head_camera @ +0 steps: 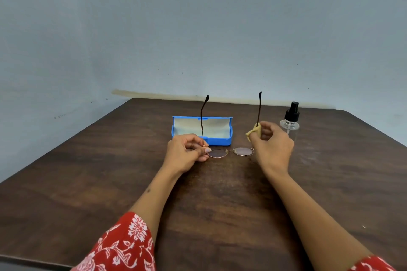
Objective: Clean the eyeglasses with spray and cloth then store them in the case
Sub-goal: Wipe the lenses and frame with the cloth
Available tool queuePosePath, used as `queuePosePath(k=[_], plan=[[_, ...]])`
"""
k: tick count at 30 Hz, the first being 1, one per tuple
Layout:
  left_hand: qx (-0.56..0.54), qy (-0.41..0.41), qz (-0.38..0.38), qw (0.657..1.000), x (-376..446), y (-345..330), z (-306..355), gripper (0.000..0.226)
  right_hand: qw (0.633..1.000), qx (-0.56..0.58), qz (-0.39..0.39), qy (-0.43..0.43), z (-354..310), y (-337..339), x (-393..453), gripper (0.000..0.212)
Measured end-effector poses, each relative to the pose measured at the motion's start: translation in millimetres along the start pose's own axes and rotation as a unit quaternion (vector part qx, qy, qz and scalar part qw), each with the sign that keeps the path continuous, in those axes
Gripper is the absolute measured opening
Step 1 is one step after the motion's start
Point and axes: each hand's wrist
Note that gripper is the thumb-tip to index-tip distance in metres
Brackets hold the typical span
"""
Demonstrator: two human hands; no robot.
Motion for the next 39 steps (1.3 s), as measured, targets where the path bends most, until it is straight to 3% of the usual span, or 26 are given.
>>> queuePosePath(k=[8, 14, 19, 26, 34, 39], plan=[[0.000, -0.009, -0.008, 1.000, -1, -1, 2, 0.008, 0.994, 0.088, 0.037, 0.045, -18, -2, 10, 0.031], [0.002, -0.006, -0.013, 1.000, -2, 0, 2, 0.009, 0.997, 0.055, 0.038, 0.033, -13, 2, 8, 0.030], [0.002, -0.009, -0.019, 1.000, -3, 0, 1, 0.008, 0.992, 0.095, 0.059, 0.060, -29, 5, 18, 0.033], [0.002, -0.018, -0.011, 1.000, -4, 0, 1, 0.008, 0.998, 0.027, 0.012, 0.054, -18, 10, 6, 0.027], [0.014, -0.010, -0.016, 1.000, -3, 0, 3, 0.008, 0.994, 0.052, 0.029, 0.087, -49, 13, 26, 0.032], [0.009, -0.022, -0.004, 1.000, -4, -1, 3, 0.008, 0.997, 0.009, 0.009, 0.074, -33, 10, 18, 0.030]])
Point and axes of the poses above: each hand's wrist, its own x-axis towards the middle knuckle, its own y-axis out of the back of the hand, z = x × y, and after that the axes turned 7 degrees about x, right-handed
